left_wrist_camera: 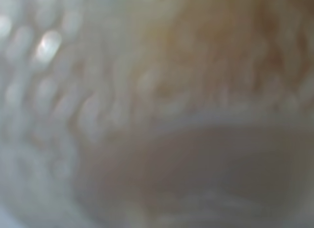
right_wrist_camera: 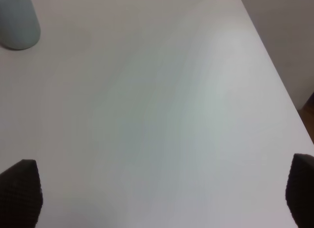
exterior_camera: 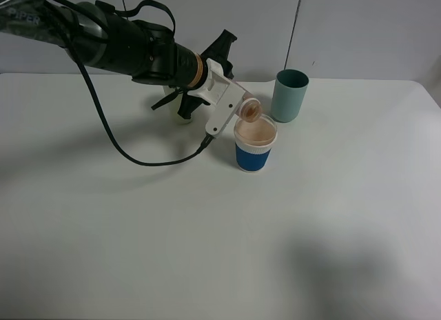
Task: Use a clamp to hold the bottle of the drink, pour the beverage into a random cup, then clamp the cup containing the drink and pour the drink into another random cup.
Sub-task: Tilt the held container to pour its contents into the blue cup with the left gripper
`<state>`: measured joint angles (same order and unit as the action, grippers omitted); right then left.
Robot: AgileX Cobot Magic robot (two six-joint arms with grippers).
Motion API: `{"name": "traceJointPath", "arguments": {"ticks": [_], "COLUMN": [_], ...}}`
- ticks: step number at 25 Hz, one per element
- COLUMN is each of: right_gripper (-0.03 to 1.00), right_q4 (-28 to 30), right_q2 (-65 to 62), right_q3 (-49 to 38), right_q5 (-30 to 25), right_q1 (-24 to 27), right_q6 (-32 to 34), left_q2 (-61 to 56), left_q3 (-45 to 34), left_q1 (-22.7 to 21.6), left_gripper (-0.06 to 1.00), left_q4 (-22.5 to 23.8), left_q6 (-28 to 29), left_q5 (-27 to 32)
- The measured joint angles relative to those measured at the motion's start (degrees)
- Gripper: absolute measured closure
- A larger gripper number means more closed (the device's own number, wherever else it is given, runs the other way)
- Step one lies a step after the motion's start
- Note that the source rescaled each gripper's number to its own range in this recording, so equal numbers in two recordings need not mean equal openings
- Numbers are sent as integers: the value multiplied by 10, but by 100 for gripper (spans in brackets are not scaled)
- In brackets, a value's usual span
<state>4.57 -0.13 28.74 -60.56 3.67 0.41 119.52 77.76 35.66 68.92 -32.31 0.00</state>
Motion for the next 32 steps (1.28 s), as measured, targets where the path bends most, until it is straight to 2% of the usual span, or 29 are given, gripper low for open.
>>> {"name": "traceJointPath", "arguments": {"ticks": [32], "right_gripper": [-3], "right_q4": [0], "right_q2": [0], "right_q3": [0], "right_q5": [0], "right_q1": [0], "right_q6": [0], "left_q2": [0], "left_q3": [26], "left_q1": [0], "left_gripper": [94], "left_q4": [36], "left_q6": [14], "left_q5": [0]}}
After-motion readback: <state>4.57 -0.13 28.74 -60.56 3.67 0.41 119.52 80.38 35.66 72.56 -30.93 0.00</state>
